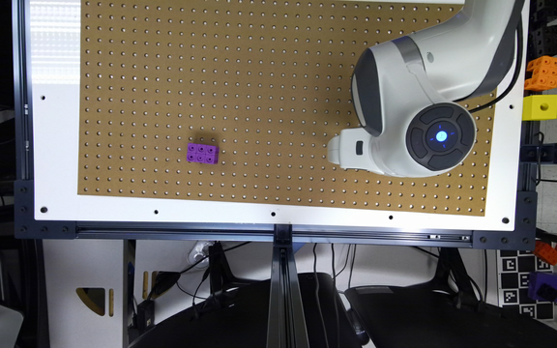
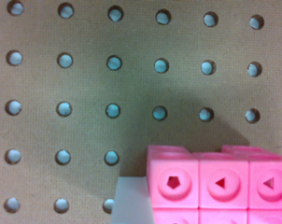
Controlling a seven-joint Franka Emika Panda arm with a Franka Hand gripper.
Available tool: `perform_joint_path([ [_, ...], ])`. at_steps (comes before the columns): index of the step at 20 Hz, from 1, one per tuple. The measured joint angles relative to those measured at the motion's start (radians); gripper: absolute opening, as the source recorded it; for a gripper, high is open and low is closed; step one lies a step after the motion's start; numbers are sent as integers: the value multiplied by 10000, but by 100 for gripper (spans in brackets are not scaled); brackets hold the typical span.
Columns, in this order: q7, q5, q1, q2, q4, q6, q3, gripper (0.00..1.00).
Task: Pick up pink block.
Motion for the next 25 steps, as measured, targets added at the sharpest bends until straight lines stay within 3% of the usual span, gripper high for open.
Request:
perform_joint_path([
  [8,0,0,-1,-460,-1,-568,-16,0],
  [19,1,0,0,-1837,-2,-1987,-15,0],
  [25,2,0,2,-1930,-5,-2099,-15,0],
])
